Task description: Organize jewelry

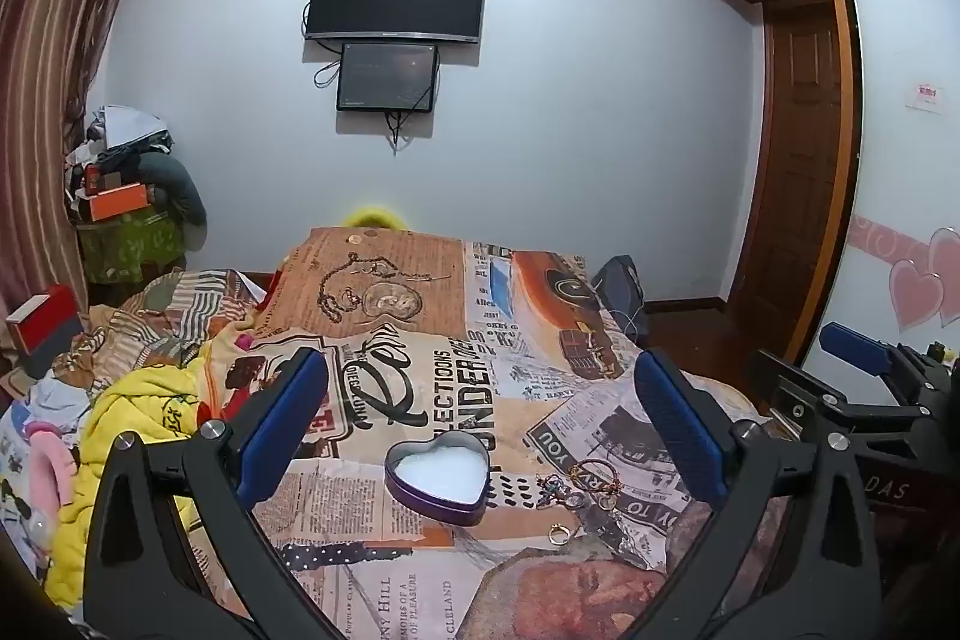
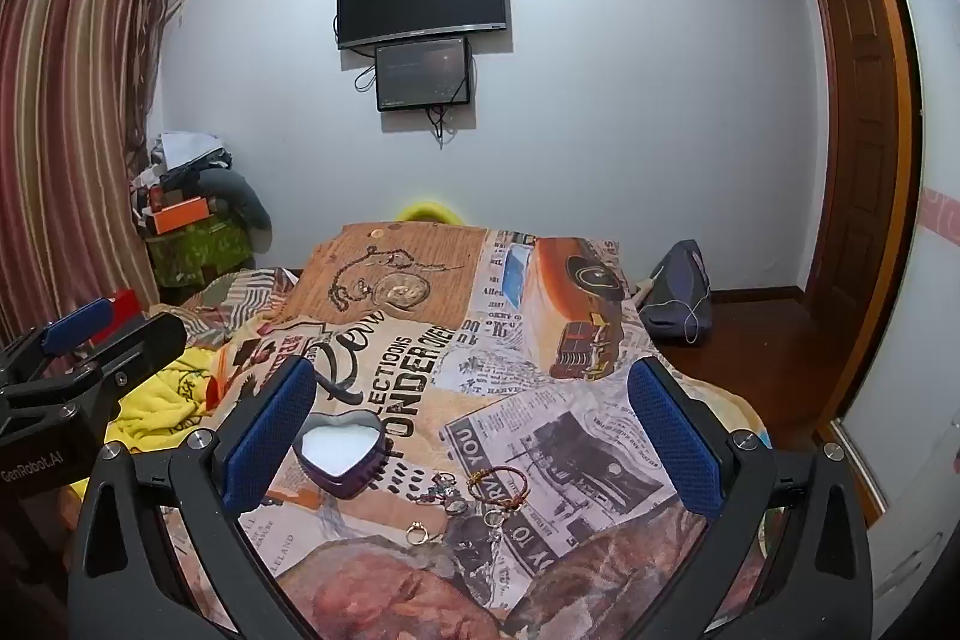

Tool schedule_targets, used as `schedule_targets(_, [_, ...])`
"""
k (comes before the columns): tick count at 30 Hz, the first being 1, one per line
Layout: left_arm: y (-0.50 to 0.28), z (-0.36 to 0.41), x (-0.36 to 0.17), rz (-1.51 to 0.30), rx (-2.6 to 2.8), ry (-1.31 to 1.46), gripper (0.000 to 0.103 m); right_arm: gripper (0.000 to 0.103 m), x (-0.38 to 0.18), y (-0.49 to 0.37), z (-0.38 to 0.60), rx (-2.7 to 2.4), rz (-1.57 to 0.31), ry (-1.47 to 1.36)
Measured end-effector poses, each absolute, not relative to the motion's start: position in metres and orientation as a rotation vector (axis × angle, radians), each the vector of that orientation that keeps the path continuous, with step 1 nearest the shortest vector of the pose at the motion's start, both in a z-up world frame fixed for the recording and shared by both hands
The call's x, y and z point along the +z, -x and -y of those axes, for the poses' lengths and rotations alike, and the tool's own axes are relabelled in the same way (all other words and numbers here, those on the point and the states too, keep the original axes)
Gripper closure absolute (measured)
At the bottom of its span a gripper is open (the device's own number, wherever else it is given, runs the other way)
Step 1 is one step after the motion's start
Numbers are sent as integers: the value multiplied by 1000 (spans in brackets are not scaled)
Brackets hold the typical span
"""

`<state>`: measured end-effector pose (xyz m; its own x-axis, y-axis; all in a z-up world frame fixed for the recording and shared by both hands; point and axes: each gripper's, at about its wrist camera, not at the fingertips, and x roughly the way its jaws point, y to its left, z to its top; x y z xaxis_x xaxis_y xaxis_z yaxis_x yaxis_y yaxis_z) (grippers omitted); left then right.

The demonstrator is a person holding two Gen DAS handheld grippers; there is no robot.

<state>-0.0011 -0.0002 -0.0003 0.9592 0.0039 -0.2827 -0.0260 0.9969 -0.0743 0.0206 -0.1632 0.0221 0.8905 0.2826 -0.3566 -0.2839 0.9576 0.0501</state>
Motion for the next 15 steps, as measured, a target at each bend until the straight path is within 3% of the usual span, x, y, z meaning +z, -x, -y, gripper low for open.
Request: schedule_targets(15, [-2,2,-7,-309,18,73,0,0,20,-20,163,301,-367,4])
